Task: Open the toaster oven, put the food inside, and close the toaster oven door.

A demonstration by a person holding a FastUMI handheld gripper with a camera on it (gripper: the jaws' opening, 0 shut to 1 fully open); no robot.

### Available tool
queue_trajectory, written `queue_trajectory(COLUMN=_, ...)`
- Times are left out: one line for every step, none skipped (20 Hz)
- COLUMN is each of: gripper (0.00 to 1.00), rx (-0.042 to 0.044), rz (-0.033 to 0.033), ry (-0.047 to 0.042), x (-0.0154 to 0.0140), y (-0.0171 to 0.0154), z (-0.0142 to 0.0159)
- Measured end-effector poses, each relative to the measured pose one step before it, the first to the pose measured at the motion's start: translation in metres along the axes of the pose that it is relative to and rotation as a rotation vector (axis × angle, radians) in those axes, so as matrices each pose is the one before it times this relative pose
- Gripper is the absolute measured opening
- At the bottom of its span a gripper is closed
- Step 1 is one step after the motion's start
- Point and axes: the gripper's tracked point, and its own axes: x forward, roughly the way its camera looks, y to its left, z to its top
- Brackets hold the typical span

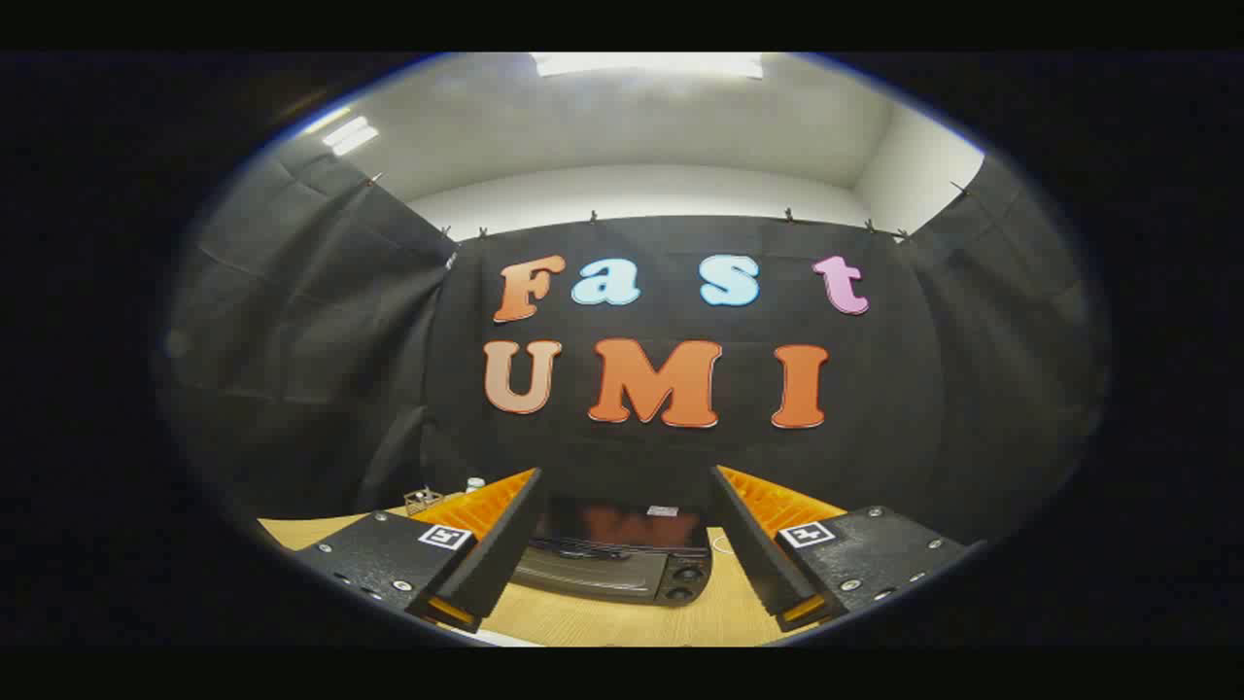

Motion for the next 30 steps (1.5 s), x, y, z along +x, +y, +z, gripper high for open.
queue_trajectory(gripper=0.99, rx=0.00192, rz=-0.00068, ry=0.00154, x=-0.00011, y=0.00021, z=-0.00072)
queue_trajectory(gripper=0.99, rx=0.00422, rz=0.00062, ry=0.00372, x=0.00043, y=0.00056, z=-0.00158)
queue_trajectory(gripper=0.99, rx=0.00505, rz=0.00502, ry=0.00484, x=0.00093, y=0.00206, z=-0.00176)
queue_trajectory(gripper=0.99, rx=0.00409, rz=0.00555, ry=0.00381, x=0.00060, y=0.00115, z=-0.00145)
queue_trajectory(gripper=0.99, rx=0.00213, rz=0.00375, ry=0.00054, x=0.00005, y=0.00061, z=-0.00091)
queue_trajectory(gripper=0.99, rx=0.00258, rz=0.00376, ry=-0.00622, x=-0.00005, y=0.00088, z=-0.00048)
queue_trajectory(gripper=0.99, rx=0.00174, rz=0.00374, ry=-0.00994, x=0.00056, y=0.00103, z=0.00032)
queue_trajectory(gripper=0.99, rx=0.00084, rz=-0.00138, ry=-0.00385, x=0.00036, y=0.00074, z=0.00008)
queue_trajectory(gripper=0.99, rx=0.00059, rz=-0.00314, ry=-0.00024, x=0.00025, y=0.00011, z=-0.00098)
queue_trajectory(gripper=0.99, rx=0.00155, rz=-0.00158, ry=0.00170, x=-0.00013, y=-0.00004, z=-0.00114)
queue_trajectory(gripper=0.99, rx=0.00325, rz=0.00091, ry=0.00245, x=0.00020, y=0.00063, z=-0.00026)
queue_trajectory(gripper=0.99, rx=0.00384, rz=0.00343, ry=0.00233, x=0.00012, y=0.00191, z=0.00017)
queue_trajectory(gripper=0.99, rx=0.00457, rz=0.00220, ry=0.00156, x=0.00063, y=0.00103, z=-0.00009)
queue_trajectory(gripper=0.99, rx=0.00259, rz=0.00191, ry=0.00283, x=0.00074, y=0.00129, z=-0.00114)
queue_trajectory(gripper=0.99, rx=0.00215, rz=-0.00032, ry=0.00269, x=0.00125, y=0.00032, z=-0.00078)
queue_trajectory(gripper=0.99, rx=-0.00154, rz=0.00145, ry=0.00362, x=0.00051, y=0.00085, z=-0.00127)
queue_trajectory(gripper=0.99, rx=-0.00092, rz=-0.00163, ry=0.00457, x=0.00131, y=0.00142, z=-0.00222)
queue_trajectory(gripper=0.99, rx=-0.00009, rz=0.00181, ry=0.00654, x=0.00144, y=0.00149, z=-0.00278)
queue_trajectory(gripper=0.99, rx=0.00264, rz=0.00368, ry=0.00731, x=0.00110, y=0.00276, z=-0.00347)
queue_trajectory(gripper=0.99, rx=0.00242, rz=0.00356, ry=0.00748, x=0.00300, y=0.00284, z=-0.00323)
queue_trajectory(gripper=0.99, rx=0.00205, rz=0.00289, ry=0.00663, x=0.00379, y=0.00307, z=-0.00387)
queue_trajectory(gripper=0.99, rx=0.00283, rz=-0.00147, ry=0.00858, x=0.00385, y=0.00071, z=-0.00404)
queue_trajectory(gripper=0.99, rx=0.00377, rz=0.00198, ry=0.00927, x=0.00282, y=0.00291, z=-0.00457)
queue_trajectory(gripper=0.99, rx=0.00550, rz=0.00221, ry=0.00992, x=0.00338, y=0.00202, z=-0.00481)
queue_trajectory(gripper=0.99, rx=0.00504, rz=0.00249, ry=0.01103, x=0.00346, y=0.00162, z=-0.00491)
queue_trajectory(gripper=0.99, rx=0.00380, rz=0.00008, ry=0.01140, x=0.00636, y=0.00168, z=-0.00554)
queue_trajectory(gripper=0.99, rx=0.00148, rz=0.00020, ry=0.01274, x=0.00474, y=0.00184, z=-0.00640)
queue_trajectory(gripper=0.99, rx=0.00194, rz=-0.00120, ry=0.01225, x=0.00679, y=0.00114, z=-0.00653)
queue_trajectory(gripper=0.99, rx=0.00162, rz=0.00160, ry=0.01398, x=0.00859, y=0.00259, z=-0.00742)
queue_trajectory(gripper=0.99, rx=0.00449, rz=-0.00110, ry=0.01728, x=0.00832, y=0.00193, z=-0.00832)
